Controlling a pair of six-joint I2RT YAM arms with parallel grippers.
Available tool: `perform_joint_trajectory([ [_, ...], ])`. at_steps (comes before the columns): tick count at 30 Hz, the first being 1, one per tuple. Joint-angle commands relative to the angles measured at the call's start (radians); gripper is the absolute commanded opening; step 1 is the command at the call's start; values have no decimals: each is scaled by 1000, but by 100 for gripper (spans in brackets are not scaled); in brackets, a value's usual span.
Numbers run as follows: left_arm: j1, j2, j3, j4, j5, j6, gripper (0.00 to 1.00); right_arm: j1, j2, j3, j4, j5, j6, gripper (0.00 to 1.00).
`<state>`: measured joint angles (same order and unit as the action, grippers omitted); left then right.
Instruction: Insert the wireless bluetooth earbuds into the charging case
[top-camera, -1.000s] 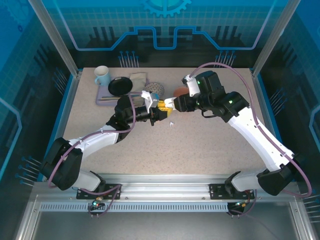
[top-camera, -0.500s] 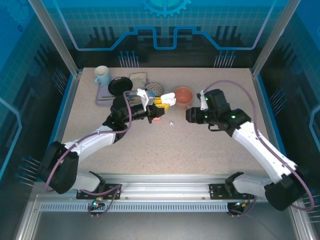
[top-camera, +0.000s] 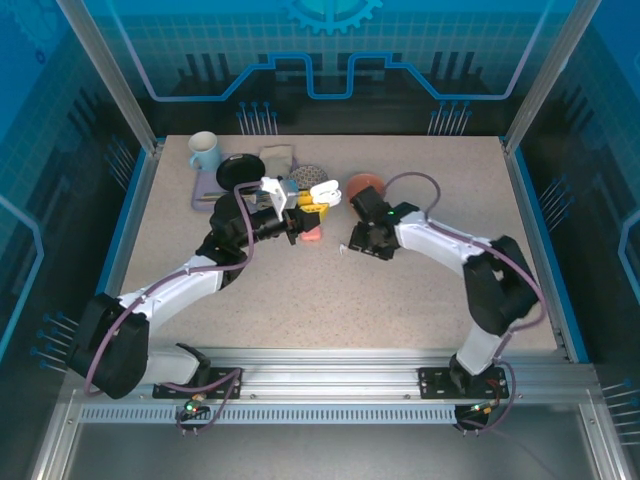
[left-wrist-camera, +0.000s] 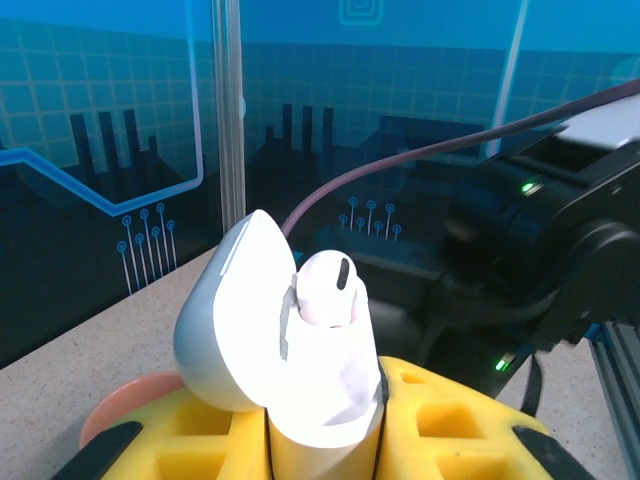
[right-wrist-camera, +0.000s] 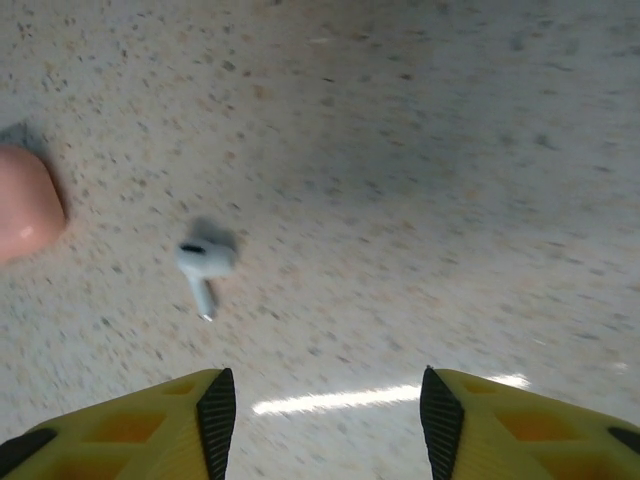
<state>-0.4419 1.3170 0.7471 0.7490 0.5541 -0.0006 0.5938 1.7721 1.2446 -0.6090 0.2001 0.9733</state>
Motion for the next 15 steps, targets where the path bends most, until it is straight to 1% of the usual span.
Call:
perform_joint_trajectory([
  [1,13,-22,-5,67,-15,4,0,42,99,116,-61,56,134,54],
  [5,24,-22,-3,86,-15,-6,0,56,212,220,-114,59,171,54],
  [7,30,-23,-3,92,-15,-9,0,56,248,245,-128,59,184,54],
  [15,46,-22,-7,108,-13,-20,0,51,325,291,-143,57,176,50],
])
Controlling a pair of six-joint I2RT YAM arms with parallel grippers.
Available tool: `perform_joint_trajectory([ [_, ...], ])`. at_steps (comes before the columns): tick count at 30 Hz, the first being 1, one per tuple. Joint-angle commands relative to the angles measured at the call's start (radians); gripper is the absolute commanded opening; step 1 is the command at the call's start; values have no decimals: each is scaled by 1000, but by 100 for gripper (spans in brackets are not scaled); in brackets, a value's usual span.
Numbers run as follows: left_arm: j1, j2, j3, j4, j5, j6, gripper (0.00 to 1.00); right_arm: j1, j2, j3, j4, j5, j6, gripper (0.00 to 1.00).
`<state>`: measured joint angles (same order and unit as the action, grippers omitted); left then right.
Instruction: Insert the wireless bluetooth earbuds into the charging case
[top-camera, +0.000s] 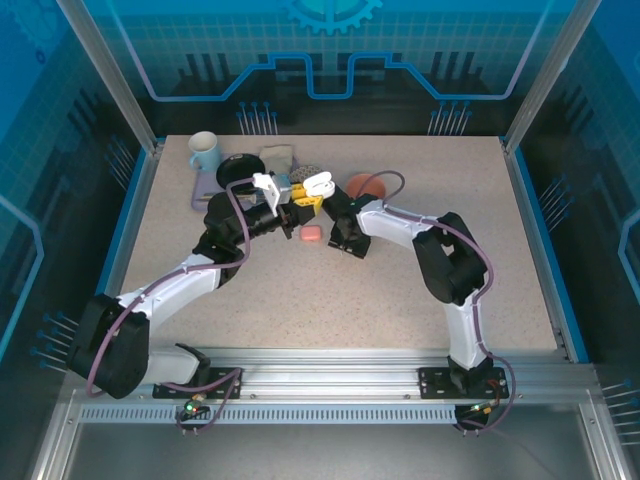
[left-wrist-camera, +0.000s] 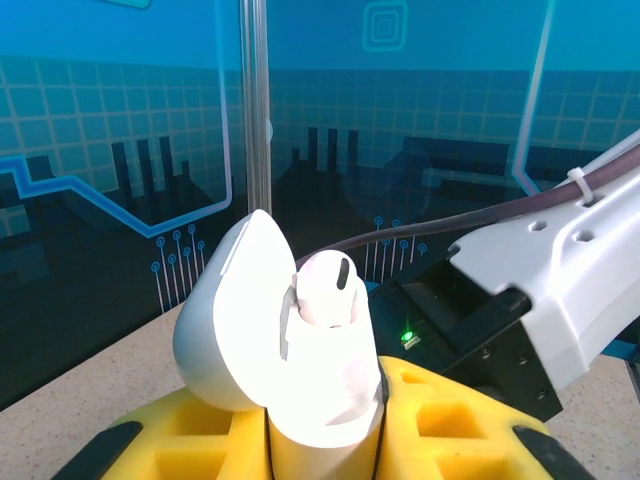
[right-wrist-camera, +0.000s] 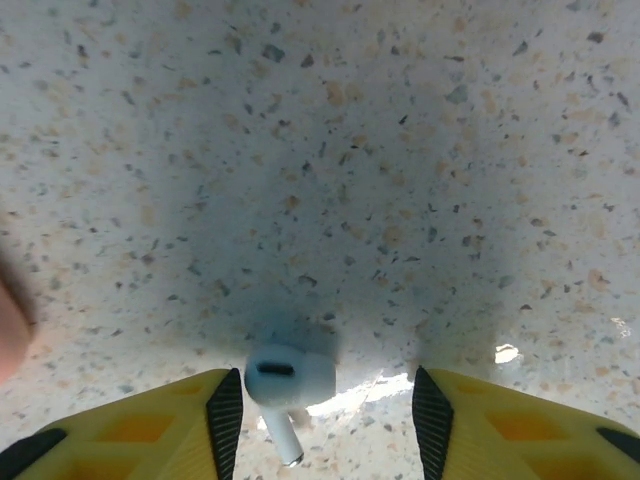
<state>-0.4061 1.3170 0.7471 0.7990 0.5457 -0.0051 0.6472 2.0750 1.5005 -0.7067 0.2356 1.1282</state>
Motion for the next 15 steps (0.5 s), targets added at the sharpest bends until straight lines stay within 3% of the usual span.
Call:
perform_joint_trajectory([
  [1,12,-21,-10,61,-5,-17,0,-3,27,35,-41,19,18,50],
  [15,20,-19,-26,78,-6,-32,0,-6,73,85,-45,-4,-4,46],
])
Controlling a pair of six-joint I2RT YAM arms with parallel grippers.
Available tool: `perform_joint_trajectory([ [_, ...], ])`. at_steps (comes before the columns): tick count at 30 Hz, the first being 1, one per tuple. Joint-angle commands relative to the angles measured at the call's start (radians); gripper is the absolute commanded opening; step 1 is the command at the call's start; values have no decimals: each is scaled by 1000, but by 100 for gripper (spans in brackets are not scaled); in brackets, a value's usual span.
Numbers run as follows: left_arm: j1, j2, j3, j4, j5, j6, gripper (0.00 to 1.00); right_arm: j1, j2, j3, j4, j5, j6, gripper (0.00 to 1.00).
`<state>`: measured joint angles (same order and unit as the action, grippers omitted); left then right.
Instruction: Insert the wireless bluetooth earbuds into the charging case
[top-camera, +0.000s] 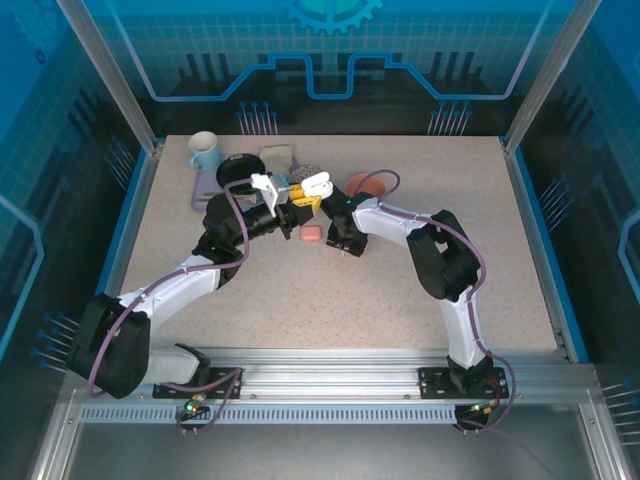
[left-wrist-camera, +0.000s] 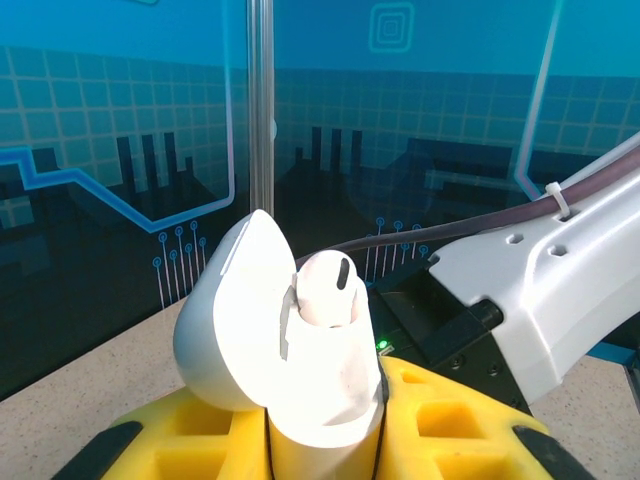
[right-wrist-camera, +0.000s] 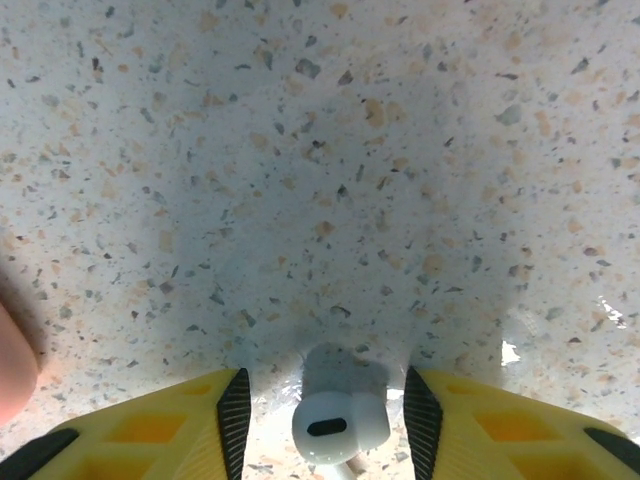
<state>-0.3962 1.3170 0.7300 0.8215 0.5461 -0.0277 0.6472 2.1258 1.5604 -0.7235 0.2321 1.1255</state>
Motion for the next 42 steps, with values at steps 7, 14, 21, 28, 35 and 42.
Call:
perform_joint_trajectory([
  [7,11,-12,-12,64,-3,-21,0,-8,26,15,-24,0,-3,43],
  [14,10,-6,-8,66,-3,-22,0,-9,13,-14,-8,0,-26,44],
  [21,10,1,-1,66,-1,-27,0,-11,3,-26,-2,-7,-114,44],
  [28,10,5,3,66,-2,-33,0,-10,11,-28,-1,-23,-112,43],
  [35,10,7,5,62,-1,-35,0,-9,20,-11,-7,-28,-104,36],
  [42,10,8,5,60,-1,-35,0,-11,-8,-25,3,-25,-99,27],
])
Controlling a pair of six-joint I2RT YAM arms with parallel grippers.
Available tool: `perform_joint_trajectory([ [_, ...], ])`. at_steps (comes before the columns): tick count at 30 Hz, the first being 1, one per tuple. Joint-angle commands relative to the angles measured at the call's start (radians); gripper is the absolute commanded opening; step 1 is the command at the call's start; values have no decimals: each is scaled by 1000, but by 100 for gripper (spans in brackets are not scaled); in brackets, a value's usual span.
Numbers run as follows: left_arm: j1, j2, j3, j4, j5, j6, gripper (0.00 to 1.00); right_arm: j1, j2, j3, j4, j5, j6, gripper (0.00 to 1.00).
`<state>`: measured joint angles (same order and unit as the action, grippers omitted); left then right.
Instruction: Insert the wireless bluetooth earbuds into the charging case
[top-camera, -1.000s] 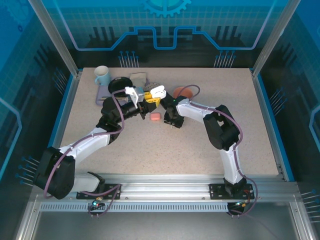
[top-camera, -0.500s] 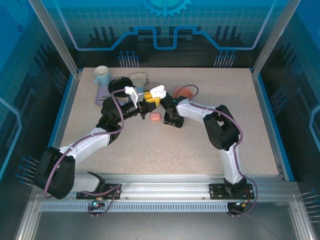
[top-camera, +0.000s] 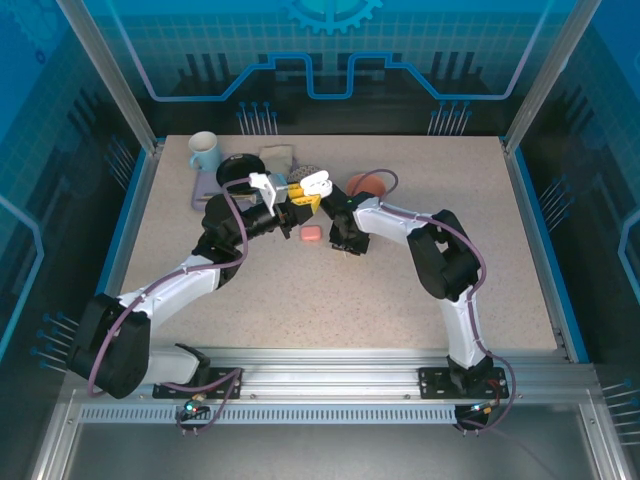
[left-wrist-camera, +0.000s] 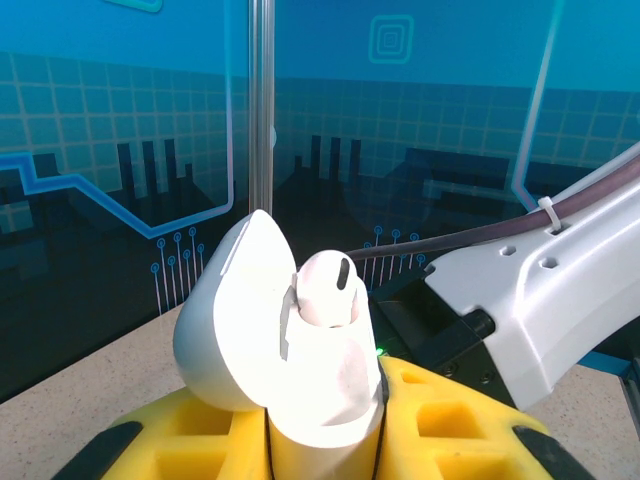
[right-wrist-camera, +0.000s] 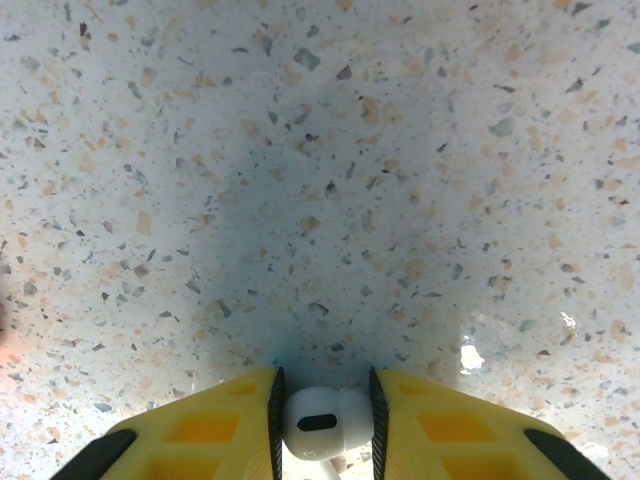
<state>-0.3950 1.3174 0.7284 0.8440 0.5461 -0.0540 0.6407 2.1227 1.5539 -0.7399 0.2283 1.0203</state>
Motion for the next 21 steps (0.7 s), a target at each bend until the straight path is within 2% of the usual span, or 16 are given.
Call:
perform_joint_trajectory([
  [1,10,9,8,37,0,-10,0,-5,-12,-21,22,-20,7,26],
  [13,9,14,5,22,11,-18,0,-41,-160,-128,69,7,1,25],
  [21,9,10,-4,-10,37,-11,0,-70,-352,-261,114,47,-37,24],
])
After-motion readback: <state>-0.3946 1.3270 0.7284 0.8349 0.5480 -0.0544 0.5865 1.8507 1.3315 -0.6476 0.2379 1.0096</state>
